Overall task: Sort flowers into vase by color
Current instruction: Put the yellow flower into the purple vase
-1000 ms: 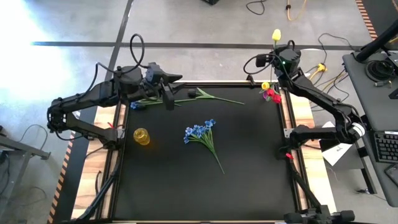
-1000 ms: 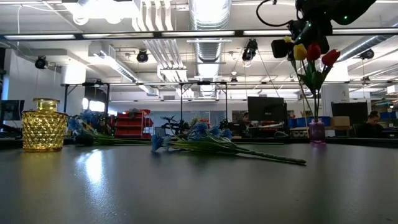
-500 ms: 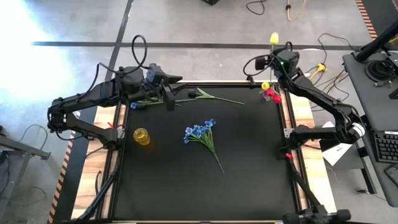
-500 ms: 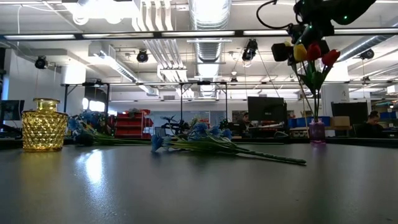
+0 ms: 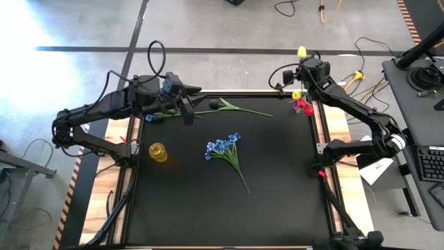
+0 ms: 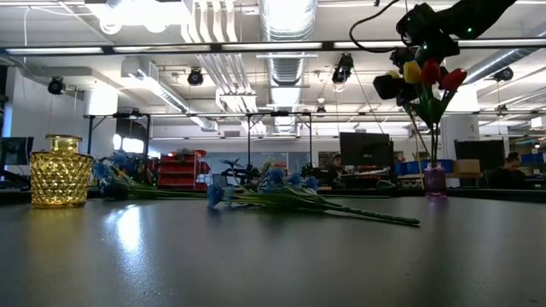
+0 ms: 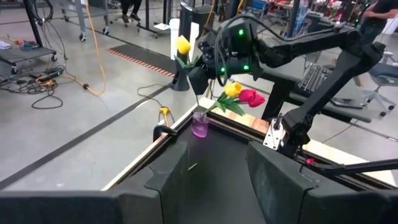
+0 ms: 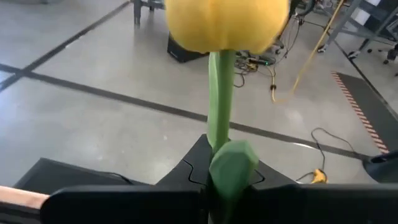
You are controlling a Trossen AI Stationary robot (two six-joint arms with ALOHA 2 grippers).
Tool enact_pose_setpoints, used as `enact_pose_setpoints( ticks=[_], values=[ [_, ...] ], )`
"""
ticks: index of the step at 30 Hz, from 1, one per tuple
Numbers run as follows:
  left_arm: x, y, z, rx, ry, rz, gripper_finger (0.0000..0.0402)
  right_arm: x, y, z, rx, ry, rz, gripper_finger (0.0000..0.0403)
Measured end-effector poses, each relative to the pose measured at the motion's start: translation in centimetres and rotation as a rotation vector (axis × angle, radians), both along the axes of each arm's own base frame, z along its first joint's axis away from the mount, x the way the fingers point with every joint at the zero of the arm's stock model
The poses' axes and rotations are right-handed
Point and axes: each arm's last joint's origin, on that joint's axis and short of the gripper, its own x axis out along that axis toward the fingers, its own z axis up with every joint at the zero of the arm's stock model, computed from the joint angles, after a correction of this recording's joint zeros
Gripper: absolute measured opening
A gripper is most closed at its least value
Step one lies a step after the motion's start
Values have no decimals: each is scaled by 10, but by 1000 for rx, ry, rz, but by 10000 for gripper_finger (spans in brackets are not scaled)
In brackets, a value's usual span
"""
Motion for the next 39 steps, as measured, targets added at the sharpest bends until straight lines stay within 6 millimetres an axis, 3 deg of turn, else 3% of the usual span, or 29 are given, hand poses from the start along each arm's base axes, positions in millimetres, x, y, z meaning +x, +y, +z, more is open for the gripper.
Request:
enact_pose_setpoints(
  ticks=[4,14,32,39],
  values=[
    [-7,-1,4,3,-20,0,151,0,0,2,11,3,-2,34],
    [-20,-4,9,4,-20,-8,151,-2,-4,16,169,-9,10,142],
    [-33,-8,2,-14,87,-89,151,10,-19,57,555,43,-33,207],
    [-35,-8,-3,-36,136,-87,151,9,-11,78,561,-2,48,256]
  ],
)
